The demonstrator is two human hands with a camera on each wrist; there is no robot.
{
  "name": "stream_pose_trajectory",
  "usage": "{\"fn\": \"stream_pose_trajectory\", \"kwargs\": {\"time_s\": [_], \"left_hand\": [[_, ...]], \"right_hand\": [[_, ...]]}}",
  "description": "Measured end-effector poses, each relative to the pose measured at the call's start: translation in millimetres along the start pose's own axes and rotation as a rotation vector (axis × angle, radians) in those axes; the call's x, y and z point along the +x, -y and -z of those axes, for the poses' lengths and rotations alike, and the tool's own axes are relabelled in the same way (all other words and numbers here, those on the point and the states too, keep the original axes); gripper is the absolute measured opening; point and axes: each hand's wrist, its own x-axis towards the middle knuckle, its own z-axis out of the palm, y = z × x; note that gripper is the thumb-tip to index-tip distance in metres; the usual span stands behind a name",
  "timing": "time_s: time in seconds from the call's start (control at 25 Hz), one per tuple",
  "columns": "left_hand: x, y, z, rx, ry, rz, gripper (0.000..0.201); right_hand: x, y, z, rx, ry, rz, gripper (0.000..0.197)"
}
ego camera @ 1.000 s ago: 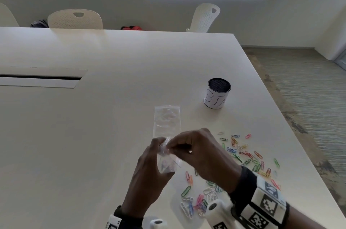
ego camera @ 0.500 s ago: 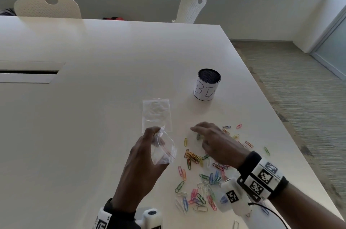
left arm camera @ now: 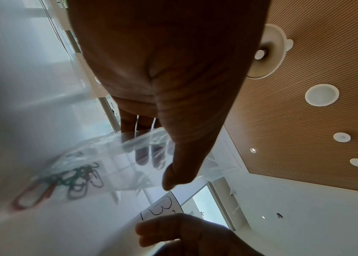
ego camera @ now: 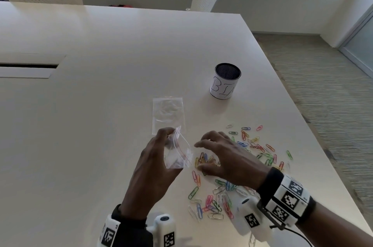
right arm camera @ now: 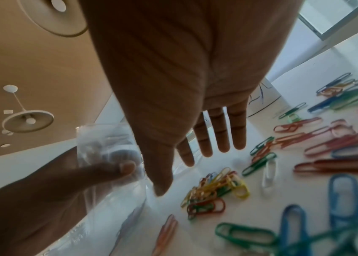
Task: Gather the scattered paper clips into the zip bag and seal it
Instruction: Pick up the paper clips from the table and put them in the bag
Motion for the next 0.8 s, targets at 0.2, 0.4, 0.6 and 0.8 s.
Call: {"fn": "stream_pose_trajectory", "kwargs": {"time_s": [0.2,0.4,0.6,0.8], "left_hand": [[2,0,-4,0.011,-0.026,0.003,0.073],[0,-5,-4,0.002,-0.04,0.008,0.069],[-3,-8,-3,-0.024,-0.042,0.006,0.067],[-4,-7,-2,-0.032,-0.044,0.013,0.065]], "right_hand": [[-2,6,-15,-0.117,0.026,0.134,0.045],[-6,-7,-11,-0.097,-0.024,0.126,0.03],[-15,-6,-6,-0.226,0.109,0.121,0.056],[-20,-5,-14,-0.17,-0.006,0.183,0.03]]}}
